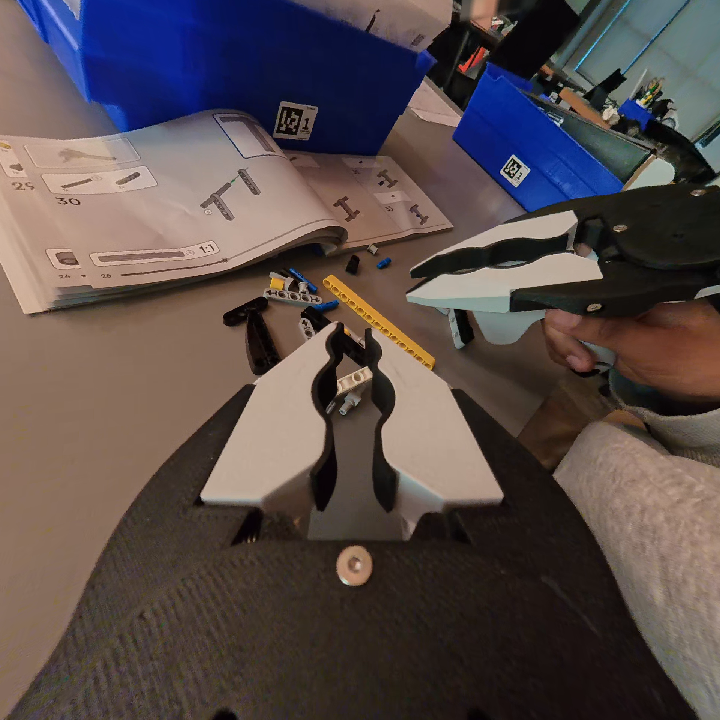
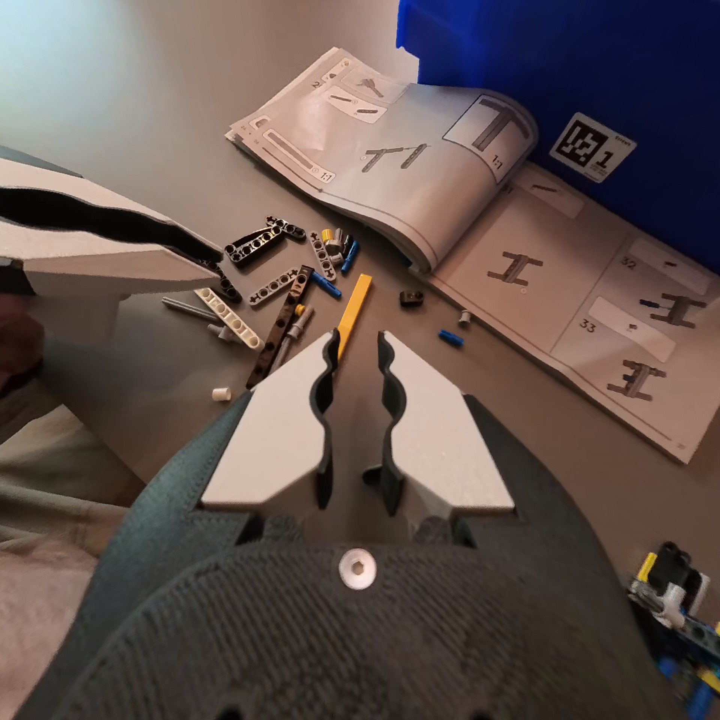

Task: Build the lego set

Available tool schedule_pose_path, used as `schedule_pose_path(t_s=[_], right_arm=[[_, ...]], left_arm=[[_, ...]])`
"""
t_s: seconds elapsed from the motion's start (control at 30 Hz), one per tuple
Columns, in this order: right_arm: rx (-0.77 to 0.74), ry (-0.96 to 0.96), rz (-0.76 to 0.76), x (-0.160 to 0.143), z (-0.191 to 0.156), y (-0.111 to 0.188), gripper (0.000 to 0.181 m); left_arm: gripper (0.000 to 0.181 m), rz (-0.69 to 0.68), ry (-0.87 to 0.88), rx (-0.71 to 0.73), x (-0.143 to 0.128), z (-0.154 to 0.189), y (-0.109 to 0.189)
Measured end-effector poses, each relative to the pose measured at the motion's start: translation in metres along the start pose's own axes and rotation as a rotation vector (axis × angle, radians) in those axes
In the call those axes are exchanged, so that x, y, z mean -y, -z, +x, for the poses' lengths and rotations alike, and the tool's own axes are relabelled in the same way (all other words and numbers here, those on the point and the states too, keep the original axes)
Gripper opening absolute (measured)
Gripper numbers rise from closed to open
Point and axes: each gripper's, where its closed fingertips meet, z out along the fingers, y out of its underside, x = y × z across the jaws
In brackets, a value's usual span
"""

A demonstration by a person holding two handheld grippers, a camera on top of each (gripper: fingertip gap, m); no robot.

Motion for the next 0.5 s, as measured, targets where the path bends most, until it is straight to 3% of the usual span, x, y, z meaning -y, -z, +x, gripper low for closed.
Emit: schedule_pose_path(t_s=[0.03, 0.5], right_arm=[[-0.001, 0.004, 0.002, 0.0010, -0.0003, -0.0005, 0.019], [0.010, 0.006, 0.024, 0.0050, -0.0030, 0.0019, 0.022]], left_arm=[[0.009, -0.001, -0.002, 0.001, 0.0000, 0.0000, -0.0002], [0.009, 0.015, -0.016, 0.039, 0.0030, -0.0050, 0.0026]])
